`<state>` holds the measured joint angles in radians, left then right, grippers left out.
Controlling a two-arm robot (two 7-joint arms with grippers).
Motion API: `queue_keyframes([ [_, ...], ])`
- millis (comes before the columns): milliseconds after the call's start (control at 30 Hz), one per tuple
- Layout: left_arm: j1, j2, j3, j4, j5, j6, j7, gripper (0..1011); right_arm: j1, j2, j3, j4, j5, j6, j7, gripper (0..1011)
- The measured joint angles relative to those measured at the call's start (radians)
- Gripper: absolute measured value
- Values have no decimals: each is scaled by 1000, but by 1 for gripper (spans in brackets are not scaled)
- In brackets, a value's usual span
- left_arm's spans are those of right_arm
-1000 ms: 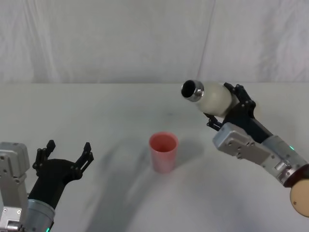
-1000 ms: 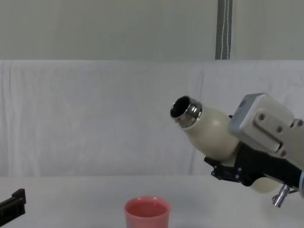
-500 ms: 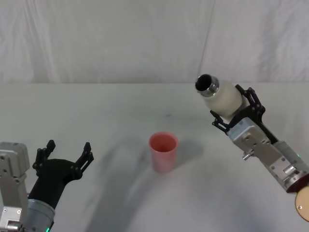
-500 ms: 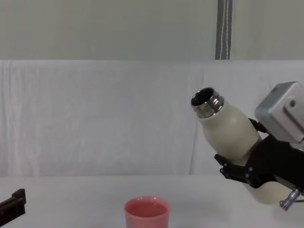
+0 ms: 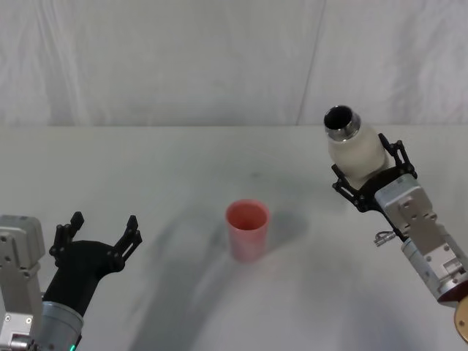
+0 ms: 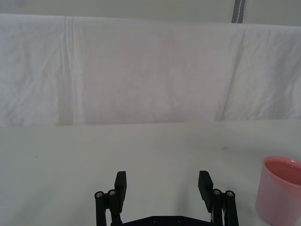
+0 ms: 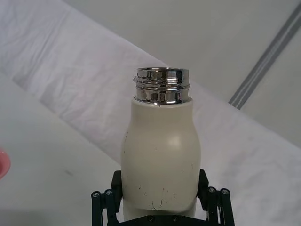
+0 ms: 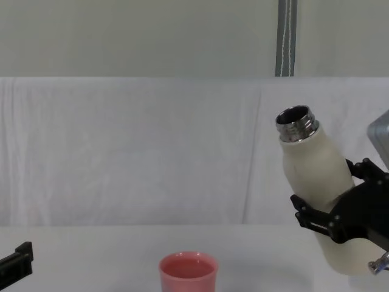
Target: Grasp the thermos with one hand and pour water into the cup lid.
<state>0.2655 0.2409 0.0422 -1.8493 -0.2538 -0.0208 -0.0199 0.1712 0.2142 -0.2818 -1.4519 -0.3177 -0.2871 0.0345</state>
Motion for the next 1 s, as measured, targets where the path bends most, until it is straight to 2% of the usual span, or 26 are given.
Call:
queue_keyframes([
  [200, 0, 0, 0, 0, 0, 0, 0, 1001, -10, -15, 13, -5, 11, 9, 2, 951],
  [1000, 0, 0, 0, 0, 0, 0, 0, 1001, -7, -11, 9, -5, 7, 7, 5, 951],
])
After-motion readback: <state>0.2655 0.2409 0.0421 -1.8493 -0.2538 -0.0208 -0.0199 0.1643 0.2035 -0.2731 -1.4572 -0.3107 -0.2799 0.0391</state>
